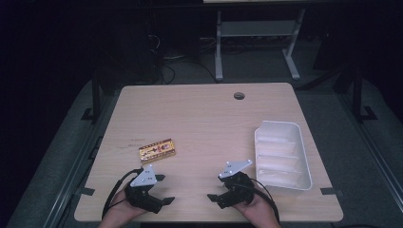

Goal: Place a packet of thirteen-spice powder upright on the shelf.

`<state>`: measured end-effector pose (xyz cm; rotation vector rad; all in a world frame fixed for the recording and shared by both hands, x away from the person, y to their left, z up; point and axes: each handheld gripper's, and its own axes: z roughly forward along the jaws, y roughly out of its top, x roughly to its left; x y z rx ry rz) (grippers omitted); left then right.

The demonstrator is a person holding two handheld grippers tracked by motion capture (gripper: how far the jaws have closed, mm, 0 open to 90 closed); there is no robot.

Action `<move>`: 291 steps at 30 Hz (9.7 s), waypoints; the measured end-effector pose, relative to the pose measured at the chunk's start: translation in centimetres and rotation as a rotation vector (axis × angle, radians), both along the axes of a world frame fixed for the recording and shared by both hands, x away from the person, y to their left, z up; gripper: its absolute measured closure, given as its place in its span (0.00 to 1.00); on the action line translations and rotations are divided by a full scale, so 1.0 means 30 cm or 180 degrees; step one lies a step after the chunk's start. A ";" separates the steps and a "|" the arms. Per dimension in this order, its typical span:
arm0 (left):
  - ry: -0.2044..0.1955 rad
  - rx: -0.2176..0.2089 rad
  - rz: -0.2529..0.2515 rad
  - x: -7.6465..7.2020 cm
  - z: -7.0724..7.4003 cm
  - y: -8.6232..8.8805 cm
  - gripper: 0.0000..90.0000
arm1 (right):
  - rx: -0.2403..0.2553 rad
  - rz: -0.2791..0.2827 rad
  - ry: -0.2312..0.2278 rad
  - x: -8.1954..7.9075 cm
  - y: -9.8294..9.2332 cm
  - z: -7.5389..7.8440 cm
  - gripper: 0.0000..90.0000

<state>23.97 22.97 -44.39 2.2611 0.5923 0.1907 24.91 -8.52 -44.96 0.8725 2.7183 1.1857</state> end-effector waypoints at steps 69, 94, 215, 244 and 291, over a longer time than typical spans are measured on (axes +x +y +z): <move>0.0261 0.0820 0.0409 0.459 0.022 0.170 0.17 | -0.0079 0.0330 0.0061 -0.016 0.053 -0.018 0.27; 0.0448 0.0970 0.0410 0.466 -0.004 0.168 0.36 | -0.0088 0.0336 0.0030 -0.015 0.054 -0.015 0.30; -0.0878 0.0274 -0.0275 -0.061 0.049 -0.168 0.36 | 0.1127 -0.0285 0.0487 0.049 0.019 0.047 0.46; -0.0801 0.0102 0.0090 -0.009 0.048 -0.108 0.32 | 0.1086 -0.0082 0.0464 0.120 0.112 0.189 0.76; -0.0213 -0.0269 0.0595 0.067 0.037 0.086 0.33 | -0.0274 0.0749 -0.0070 0.258 -0.036 0.463 0.76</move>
